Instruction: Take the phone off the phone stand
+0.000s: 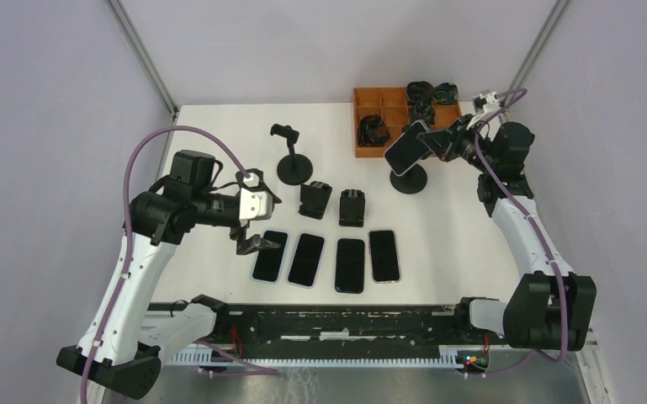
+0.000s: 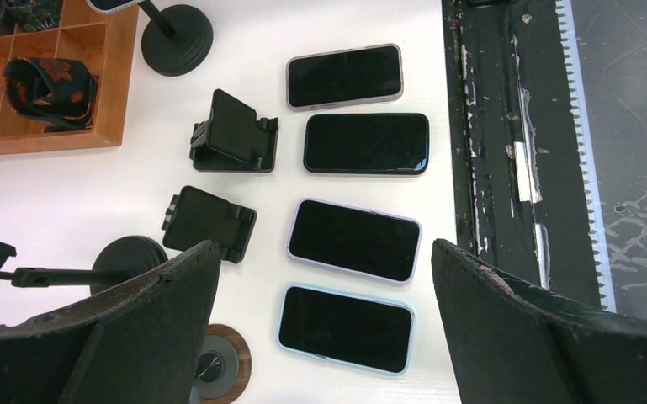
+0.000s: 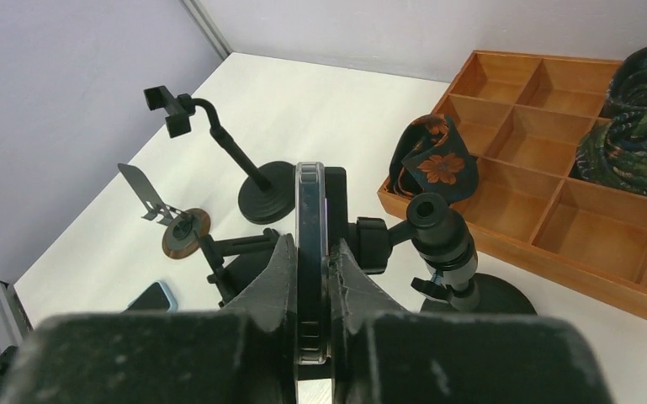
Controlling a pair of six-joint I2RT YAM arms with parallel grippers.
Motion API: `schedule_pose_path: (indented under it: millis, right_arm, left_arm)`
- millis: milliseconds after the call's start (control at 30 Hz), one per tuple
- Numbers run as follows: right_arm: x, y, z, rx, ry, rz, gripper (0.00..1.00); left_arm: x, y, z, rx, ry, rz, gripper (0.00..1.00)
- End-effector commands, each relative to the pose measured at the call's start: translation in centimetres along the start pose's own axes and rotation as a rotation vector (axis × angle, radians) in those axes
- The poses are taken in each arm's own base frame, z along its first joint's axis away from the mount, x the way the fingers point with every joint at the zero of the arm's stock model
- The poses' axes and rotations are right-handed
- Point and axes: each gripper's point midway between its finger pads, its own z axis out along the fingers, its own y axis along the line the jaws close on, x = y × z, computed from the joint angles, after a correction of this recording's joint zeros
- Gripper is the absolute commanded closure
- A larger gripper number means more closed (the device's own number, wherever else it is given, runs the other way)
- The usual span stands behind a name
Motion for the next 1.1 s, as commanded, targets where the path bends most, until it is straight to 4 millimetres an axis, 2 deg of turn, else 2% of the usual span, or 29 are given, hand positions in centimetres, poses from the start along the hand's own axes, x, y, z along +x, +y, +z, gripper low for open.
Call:
schedule_pose_path:
  millis: [0, 167, 300, 467, 600, 700, 867, 1067]
  right_arm:
    - [-6.2, 2.3, -0.9, -0.001, -0.129, -0.016, 1.00]
    - [-12.6, 5.6, -1.6, -0.066, -0.258, 0.022, 1.00]
    - [-16.8, 8.8, -2.6, -0.145, -0.330, 0.048, 1.00]
    - [-19.6, 12.4, -4.4, -0.235, -0.375, 0.084, 1.00]
    - [-19.6, 16.0, -5.6, -0.350, -0.378, 0.155, 1.00]
    - [-18.6, 20.1, -5.7, -0.484, -0.347, 0.219, 1.00]
    - [-17.3, 25.7, -5.8, -0.662, -0.288, 0.292, 1.00]
    - [-16.1, 29.8, -5.6, -0.790, -0.220, 0.351, 1.00]
  left_arm:
    - [-1.6, -0.2, -0.4, 0.009, -0.047, 0.029, 0.00]
    - [-1.7, 0.2, 0.2, 0.002, -0.076, -0.025, 0.00]
    - [-1.4, 0.1, 0.9, 0.017, -0.101, -0.103, 0.00]
    - [-2.3, 0.8, 1.4, 0.004, -0.163, -0.183, 0.00]
    - [-3.5, 1.9, 1.8, -0.009, -0.224, -0.249, 0.00]
    - [-4.5, 3.1, 1.9, -0.029, -0.267, -0.271, 0.00]
    - [-6.7, 5.2, 2.0, -0.052, -0.354, -0.333, 0.00]
    - [-6.5, 5.7, 2.1, -0.074, -0.362, -0.327, 0.00]
